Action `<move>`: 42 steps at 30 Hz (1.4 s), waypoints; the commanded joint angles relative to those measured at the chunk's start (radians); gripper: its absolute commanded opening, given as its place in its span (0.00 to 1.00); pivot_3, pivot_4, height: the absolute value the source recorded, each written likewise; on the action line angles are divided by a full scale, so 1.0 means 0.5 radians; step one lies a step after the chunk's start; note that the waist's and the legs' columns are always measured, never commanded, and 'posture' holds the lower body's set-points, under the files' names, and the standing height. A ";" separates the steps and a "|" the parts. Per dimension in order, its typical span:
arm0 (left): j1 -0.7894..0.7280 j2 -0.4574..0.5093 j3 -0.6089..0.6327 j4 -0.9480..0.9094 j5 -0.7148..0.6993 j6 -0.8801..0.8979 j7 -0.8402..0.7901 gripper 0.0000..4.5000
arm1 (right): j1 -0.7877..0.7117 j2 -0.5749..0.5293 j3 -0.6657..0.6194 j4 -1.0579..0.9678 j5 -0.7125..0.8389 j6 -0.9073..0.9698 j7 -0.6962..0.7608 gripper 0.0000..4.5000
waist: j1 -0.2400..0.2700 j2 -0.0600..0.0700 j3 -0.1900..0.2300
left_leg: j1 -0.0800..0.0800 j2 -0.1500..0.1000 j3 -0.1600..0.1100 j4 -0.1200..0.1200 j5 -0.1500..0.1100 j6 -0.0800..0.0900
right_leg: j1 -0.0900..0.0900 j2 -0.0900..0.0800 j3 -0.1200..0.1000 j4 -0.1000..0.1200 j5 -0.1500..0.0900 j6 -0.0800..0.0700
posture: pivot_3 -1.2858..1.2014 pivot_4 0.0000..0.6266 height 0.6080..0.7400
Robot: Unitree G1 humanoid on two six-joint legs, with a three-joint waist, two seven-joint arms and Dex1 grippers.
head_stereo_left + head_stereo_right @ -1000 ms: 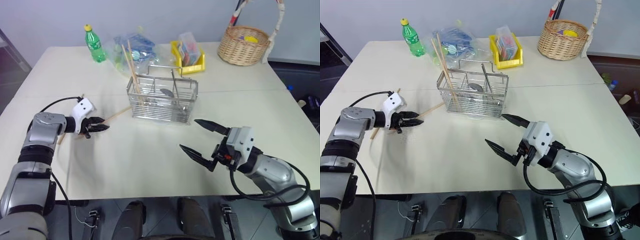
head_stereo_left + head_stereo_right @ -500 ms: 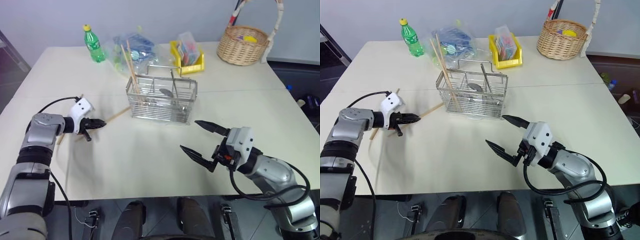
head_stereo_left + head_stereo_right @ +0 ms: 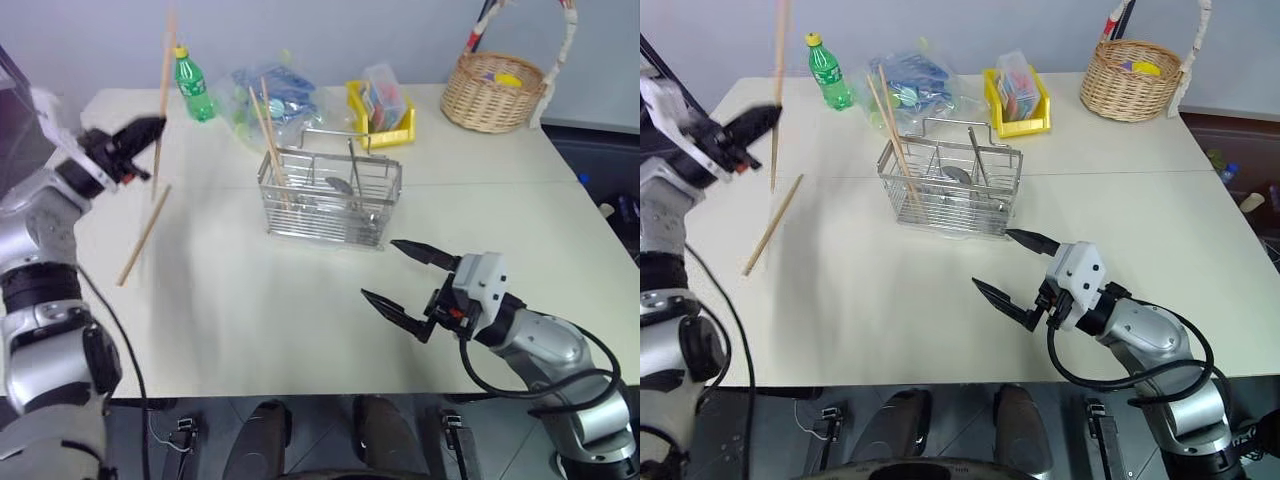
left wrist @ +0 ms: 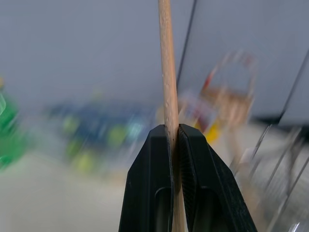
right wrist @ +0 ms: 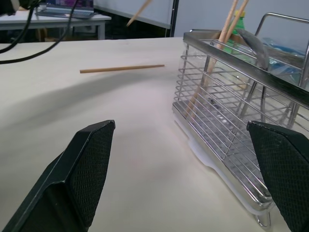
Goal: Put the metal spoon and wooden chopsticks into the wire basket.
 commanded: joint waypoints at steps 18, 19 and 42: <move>-0.145 -0.748 -0.216 -0.120 -0.087 -0.295 0.285 0.01 | -0.016 0.061 -0.335 -0.335 0.424 0.359 -0.477 1.00 | 0.005 -0.001 0.000 | 0.000 -0.001 0.000 0.000 0.001 -0.001 | 0.001 0.000 0.000 -0.001 0.000 0.000 | 0.52 0.24 1.00; -0.132 -0.763 -0.234 -0.106 -0.070 -0.315 0.269 0.01 | -0.016 0.061 -0.336 -0.342 0.427 0.363 -0.487 1.00 | 0.004 -0.001 0.000 | 0.000 -0.001 0.000 0.000 0.001 -0.001 | 0.001 0.000 0.000 -0.001 0.000 0.000 | 0.52 0.24 1.00; 0.034 -0.951 -0.396 -0.089 0.059 -0.580 0.253 0.58 | -0.053 0.102 -0.250 -0.346 0.399 0.346 -0.570 1.00 | 0.007 -0.001 0.000 | 0.000 -0.001 0.000 0.000 0.000 -0.001 | 0.002 0.000 0.000 -0.003 0.000 0.000 | 0.52 0.24 1.00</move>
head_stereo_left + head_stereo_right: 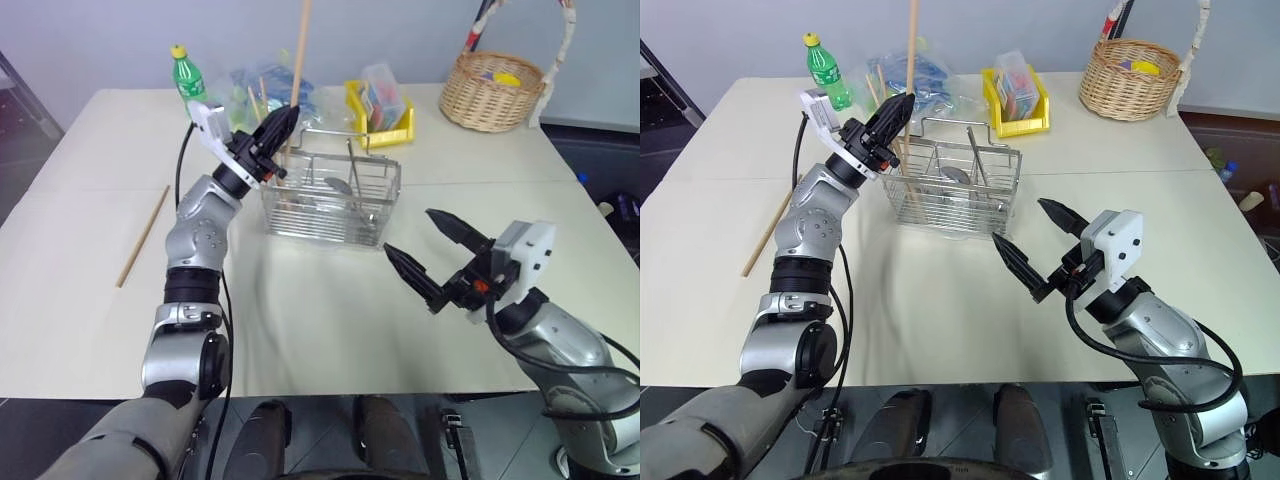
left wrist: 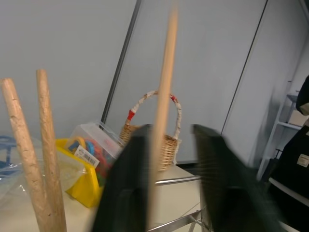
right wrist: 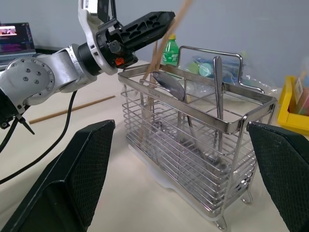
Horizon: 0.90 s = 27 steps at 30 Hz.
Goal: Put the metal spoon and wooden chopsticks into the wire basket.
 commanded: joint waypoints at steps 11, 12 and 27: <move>-0.108 0.110 0.085 -0.374 -0.215 0.184 0.050 0.99 | -0.049 0.019 0.026 -0.026 -0.006 -0.057 0.046 1.00 | -0.003 0.000 0.000 | 0.000 0.000 0.000 0.000 0.000 0.000 | 0.000 0.000 0.000 0.000 0.000 0.000 | 0.52 0.24 1.00; -0.135 0.130 0.099 -0.398 -0.232 0.206 0.079 0.99 | -0.056 0.020 0.029 -0.021 -0.005 -0.058 0.050 1.00 | -0.003 0.000 0.000 | 0.000 0.000 0.000 0.000 0.000 0.000 | 0.000 0.000 0.000 0.000 0.000 0.000 | 0.52 0.24 1.00; 0.011 0.828 0.180 -0.172 0.296 0.182 0.628 0.99 | -0.184 -0.201 0.170 0.016 -0.063 -0.131 0.501 1.00 | -0.007 0.000 0.000 | 0.001 0.000 -0.001 -0.001 0.000 0.000 | 0.000 0.001 0.000 0.000 0.000 0.000 | 0.52 0.24 1.00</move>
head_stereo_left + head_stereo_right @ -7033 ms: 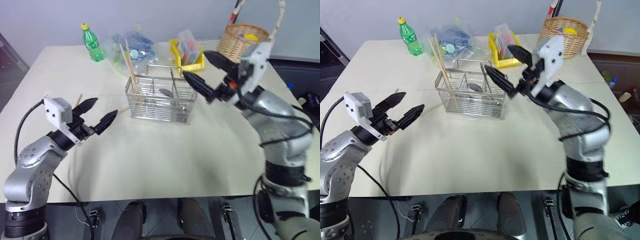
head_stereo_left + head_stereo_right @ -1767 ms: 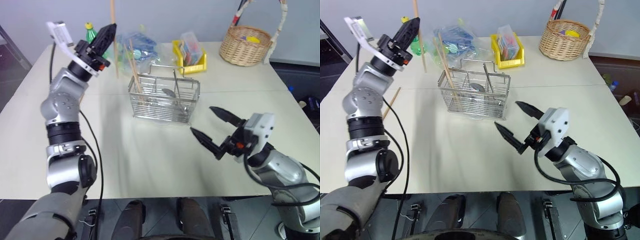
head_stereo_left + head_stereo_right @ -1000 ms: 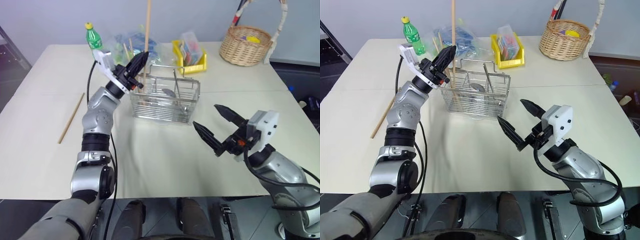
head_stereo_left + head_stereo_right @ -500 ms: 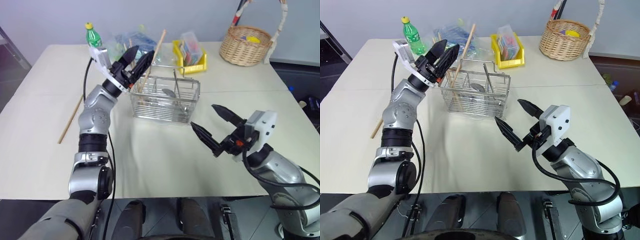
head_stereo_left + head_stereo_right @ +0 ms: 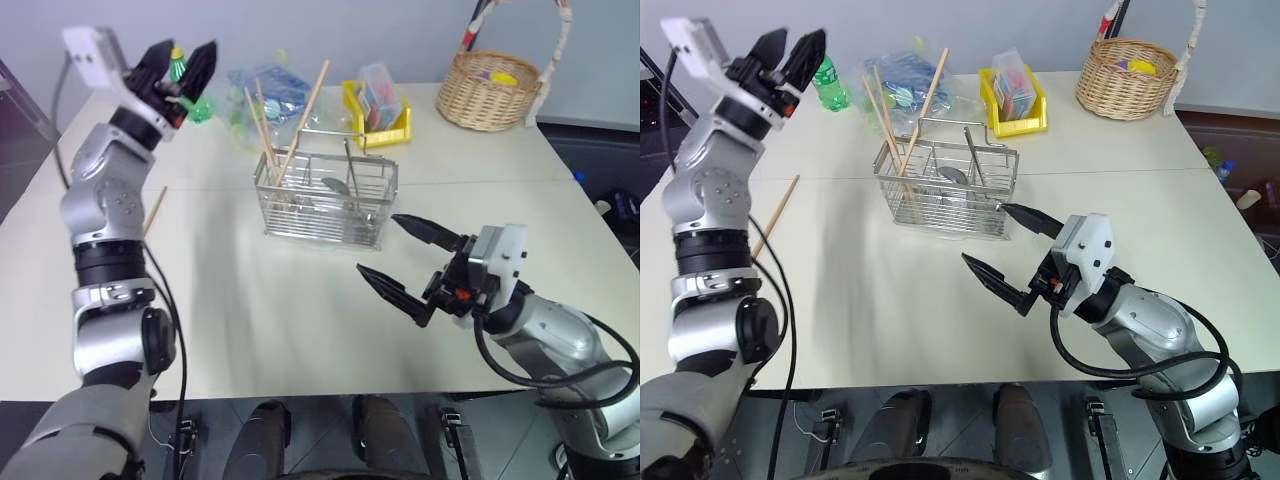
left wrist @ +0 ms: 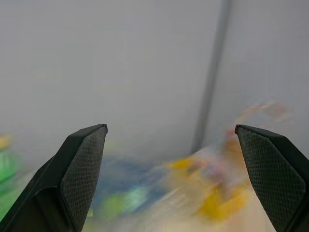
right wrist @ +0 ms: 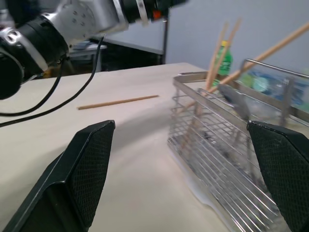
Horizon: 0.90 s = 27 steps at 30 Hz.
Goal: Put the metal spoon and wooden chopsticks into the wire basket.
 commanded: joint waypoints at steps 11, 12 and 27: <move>0.675 0.600 0.125 -0.243 0.423 0.438 0.388 0.99 | -0.106 -0.232 -0.174 0.185 0.149 -0.047 0.436 1.00 | 0.011 -0.003 0.000 | -0.001 0.001 0.000 0.000 0.000 0.000 | 0.000 0.000 0.000 -0.001 0.000 0.000 | 0.52 0.24 1.00; 0.707 0.613 0.133 -0.235 0.429 0.462 0.394 0.99 | -0.110 -0.248 -0.190 0.207 0.157 -0.048 0.463 1.00 | 0.012 -0.003 0.000 | -0.001 0.000 0.000 0.000 0.000 0.000 | 0.001 -0.001 0.000 -0.002 0.000 0.000 | 0.52 0.24 1.00; 1.023 0.495 0.066 -0.164 0.463 0.469 0.302 0.99 | 0.158 -0.321 -0.438 0.354 0.084 -0.151 0.598 1.00 | 0.006 -0.003 0.000 | 0.000 0.001 0.001 -0.001 0.000 0.000 | 0.000 -0.001 0.000 -0.002 0.000 -0.001 | 0.52 0.24 1.00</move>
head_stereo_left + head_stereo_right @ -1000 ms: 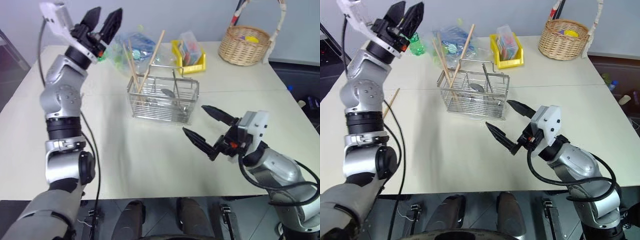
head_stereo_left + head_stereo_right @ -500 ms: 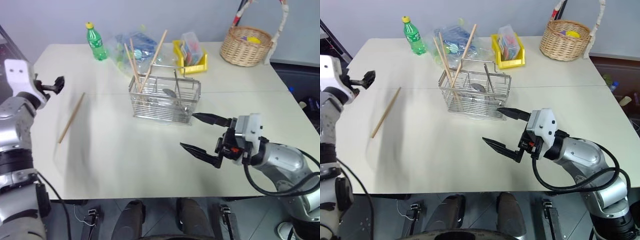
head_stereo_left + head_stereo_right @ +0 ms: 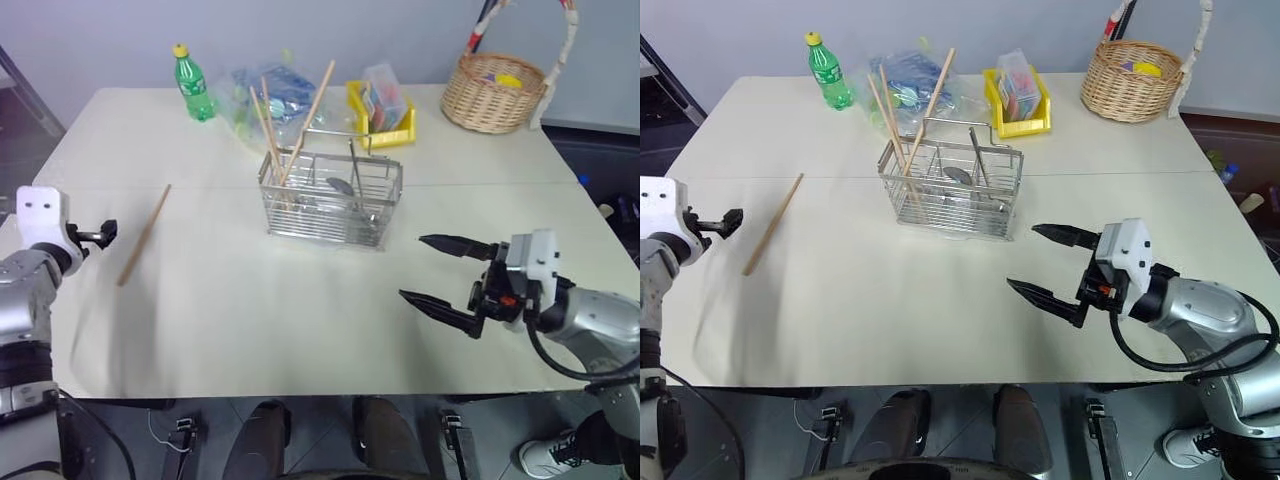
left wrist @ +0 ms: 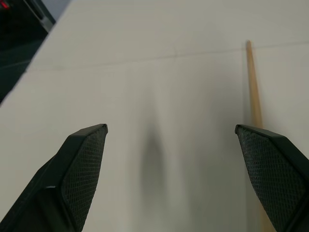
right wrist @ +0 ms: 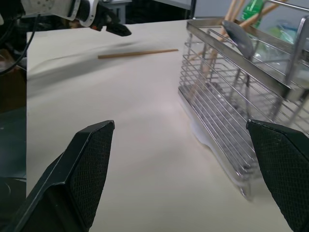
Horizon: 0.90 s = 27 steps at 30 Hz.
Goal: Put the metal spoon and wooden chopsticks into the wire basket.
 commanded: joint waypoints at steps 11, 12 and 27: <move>0.000 -0.052 -0.158 -0.050 0.097 0.075 -0.052 0.99 | 0.124 0.010 -0.124 -0.094 -0.017 -0.055 -0.057 1.00 | 0.001 0.000 0.000 | 0.000 0.000 0.000 0.001 0.000 0.000 | 0.000 0.000 0.000 0.000 0.000 0.000 | 0.52 0.24 1.00; 0.003 -0.053 -0.179 -0.065 0.110 0.082 -0.055 0.99 | 0.127 0.008 -0.130 -0.098 -0.013 -0.052 -0.060 1.00 | 0.001 0.000 0.000 | 0.000 0.000 0.000 0.001 0.000 0.000 | 0.000 0.000 0.000 0.000 0.000 0.000 | 0.52 0.24 1.00; -0.019 -0.162 -0.174 -0.212 0.091 0.324 -0.009 0.34 | 0.120 0.018 -0.107 -0.130 -0.008 -0.031 -0.133 1.00 | 0.001 0.001 -0.001 | 0.001 0.000 0.000 0.001 0.000 0.000 | 0.001 0.000 0.000 0.001 0.000 0.000 | 0.52 0.24 1.00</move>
